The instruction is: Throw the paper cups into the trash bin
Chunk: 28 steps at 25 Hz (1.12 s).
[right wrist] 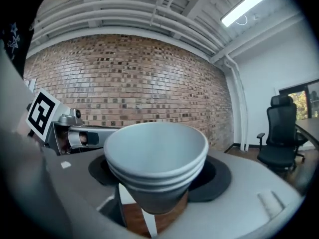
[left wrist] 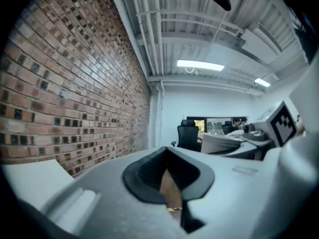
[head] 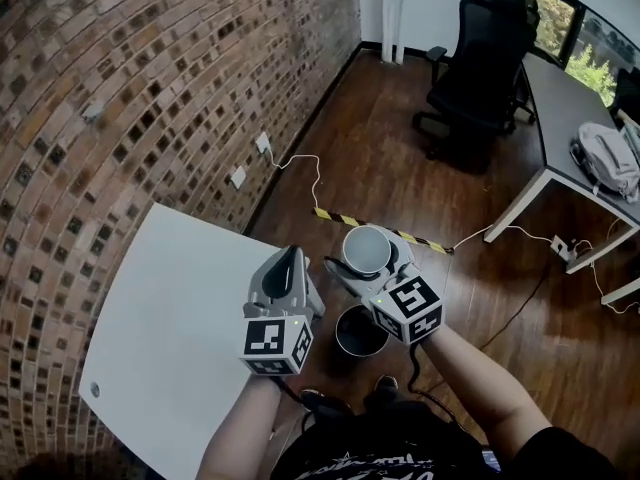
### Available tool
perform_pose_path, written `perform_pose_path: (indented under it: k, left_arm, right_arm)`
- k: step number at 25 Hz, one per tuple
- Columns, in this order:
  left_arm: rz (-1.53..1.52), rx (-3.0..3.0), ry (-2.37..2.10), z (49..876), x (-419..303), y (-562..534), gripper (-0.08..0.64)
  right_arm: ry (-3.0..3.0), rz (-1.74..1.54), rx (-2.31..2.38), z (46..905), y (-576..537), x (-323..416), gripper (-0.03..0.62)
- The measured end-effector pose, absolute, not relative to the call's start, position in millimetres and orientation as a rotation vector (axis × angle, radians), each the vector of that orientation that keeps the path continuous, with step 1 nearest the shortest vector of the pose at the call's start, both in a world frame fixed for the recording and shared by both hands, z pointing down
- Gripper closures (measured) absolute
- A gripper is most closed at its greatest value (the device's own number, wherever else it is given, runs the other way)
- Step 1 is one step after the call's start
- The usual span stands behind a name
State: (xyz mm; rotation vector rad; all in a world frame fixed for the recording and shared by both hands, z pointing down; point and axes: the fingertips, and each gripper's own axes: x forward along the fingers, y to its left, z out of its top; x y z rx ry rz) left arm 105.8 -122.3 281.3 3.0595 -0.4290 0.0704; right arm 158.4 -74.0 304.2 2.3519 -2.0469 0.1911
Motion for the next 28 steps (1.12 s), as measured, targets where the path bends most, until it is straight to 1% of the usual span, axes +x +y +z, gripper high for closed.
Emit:
perform_pose_path:
  k: [6, 12, 18, 28]
  left_arm:
    - [0.112, 3.082, -0.329, 298.8, 147.4, -60.8, 0.555]
    - [0.175, 3.064, -0.293, 314.2, 164.8, -20.8, 0.555]
    - [0.207, 3.046, -0.259, 336.8, 166.9, -14.6, 0.555]
    - [0.273, 2.997, -0.298, 365.7, 157.1, -45.8, 0.555]
  right_arm:
    - [-1.952, 0.239, 2.409, 330.1, -4.3, 194.0, 0.239]
    - [-1.934, 0.283, 2.425, 346.9, 30.6, 203.0, 0.239]
    - [-1.953, 0.304, 2.420, 359.0, 34.2, 198.6, 0.239]
    - [-1.945, 0.350, 2.402, 391.7, 4.7, 189.0, 0.239]
